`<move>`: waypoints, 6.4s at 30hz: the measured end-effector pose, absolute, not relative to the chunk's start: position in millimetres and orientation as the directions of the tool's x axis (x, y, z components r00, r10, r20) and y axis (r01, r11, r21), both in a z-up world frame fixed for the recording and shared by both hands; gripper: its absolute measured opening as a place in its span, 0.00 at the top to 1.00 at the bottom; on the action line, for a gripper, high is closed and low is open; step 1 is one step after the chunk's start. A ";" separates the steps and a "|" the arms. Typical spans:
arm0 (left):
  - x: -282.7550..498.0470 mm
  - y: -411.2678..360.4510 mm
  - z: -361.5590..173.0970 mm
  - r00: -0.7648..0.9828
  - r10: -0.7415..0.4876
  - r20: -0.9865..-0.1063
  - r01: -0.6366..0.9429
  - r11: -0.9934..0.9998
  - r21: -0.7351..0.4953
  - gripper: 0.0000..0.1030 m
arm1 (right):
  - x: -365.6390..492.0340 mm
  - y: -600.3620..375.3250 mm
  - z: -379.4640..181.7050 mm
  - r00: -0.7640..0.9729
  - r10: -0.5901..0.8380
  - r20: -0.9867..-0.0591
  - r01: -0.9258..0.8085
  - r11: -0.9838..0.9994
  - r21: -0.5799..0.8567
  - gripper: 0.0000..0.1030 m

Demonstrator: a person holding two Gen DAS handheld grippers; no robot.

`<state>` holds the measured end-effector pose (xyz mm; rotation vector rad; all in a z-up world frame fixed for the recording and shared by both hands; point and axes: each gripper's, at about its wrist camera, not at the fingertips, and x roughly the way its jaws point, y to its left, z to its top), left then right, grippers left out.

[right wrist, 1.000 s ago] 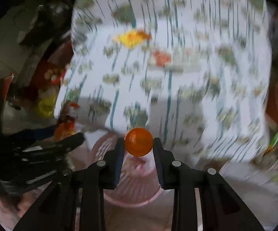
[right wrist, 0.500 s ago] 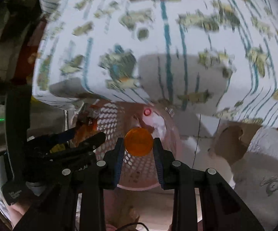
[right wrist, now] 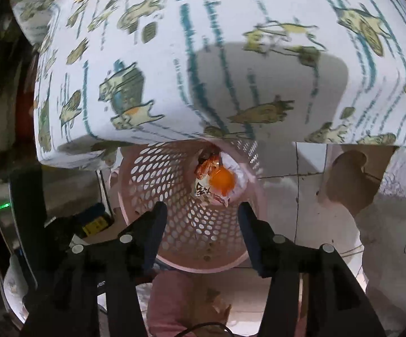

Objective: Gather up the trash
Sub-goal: 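Carry the wrapper and orange ball into the pink basket and open both tools, then raise both open tools back over the table, then lower the right tool onto the white packet with red print, then close the right tool on the white packet and lift it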

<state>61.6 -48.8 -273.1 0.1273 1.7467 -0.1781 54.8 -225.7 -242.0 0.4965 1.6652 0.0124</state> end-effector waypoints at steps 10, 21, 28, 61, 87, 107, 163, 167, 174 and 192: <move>68.1 -45.3 -229.2 -0.033 0.003 -0.999 0.194 0.981 -0.004 0.12 | 55.4 -228.7 -210.3 0.037 0.241 -0.970 0.264 0.933 0.242 0.47; 69.5 -31.6 -128.4 0.307 -0.028 -0.951 0.169 0.985 0.026 0.12 | 57.3 -214.4 -134.8 0.317 0.050 -0.947 0.112 0.990 0.089 0.47; 57.4 -21.8 -64.7 0.612 -0.033 -0.790 0.132 0.989 0.061 0.04 | 54.0 -215.1 -101.9 0.445 -0.036 -0.895 0.106 0.994 0.013 0.46; 56.2 -25.1 84.4 0.972 -0.119 -0.204 0.141 0.985 0.097 0.00 | 107.0 -281.4 50.7 0.703 -0.104 -0.703 0.195 0.980 0.050 0.25; 196.3 5.7 18.8 0.854 0.108 -0.508 -0.026 0.986 0.167 0.00 | 251.0 -240.2 -145.2 0.200 0.079 -0.977 0.154 0.982 0.111 0.25; 221.2 43.5 -0.2 0.759 0.200 -0.620 -0.105 0.977 0.186 0.00 | 278.4 -261.3 -201.8 0.168 0.091 -0.982 0.192 0.974 0.123 0.56; 232.7 29.2 -18.0 0.686 0.120 -0.718 -0.019 0.989 0.148 0.00 | 247.3 -164.2 -180.6 0.207 0.099 -0.973 -0.140 0.988 0.071 0.52; 234.2 27.2 -21.5 0.682 0.172 -0.711 -0.042 0.980 0.197 0.00 | 258.0 -157.4 -184.9 0.187 0.101 -0.977 -0.143 0.987 0.075 0.47; 239.1 38.8 -27.3 0.664 0.192 -0.723 -0.060 0.977 0.204 0.00 | 255.0 -150.9 -227.3 0.102 0.162 -0.982 -0.080 0.985 0.154 0.38; 233.9 56.4 -25.1 0.641 0.202 -0.740 -0.074 0.977 0.202 0.00 | 211.6 -97.2 -223.9 0.086 0.033 -0.996 -0.322 0.947 0.003 0.25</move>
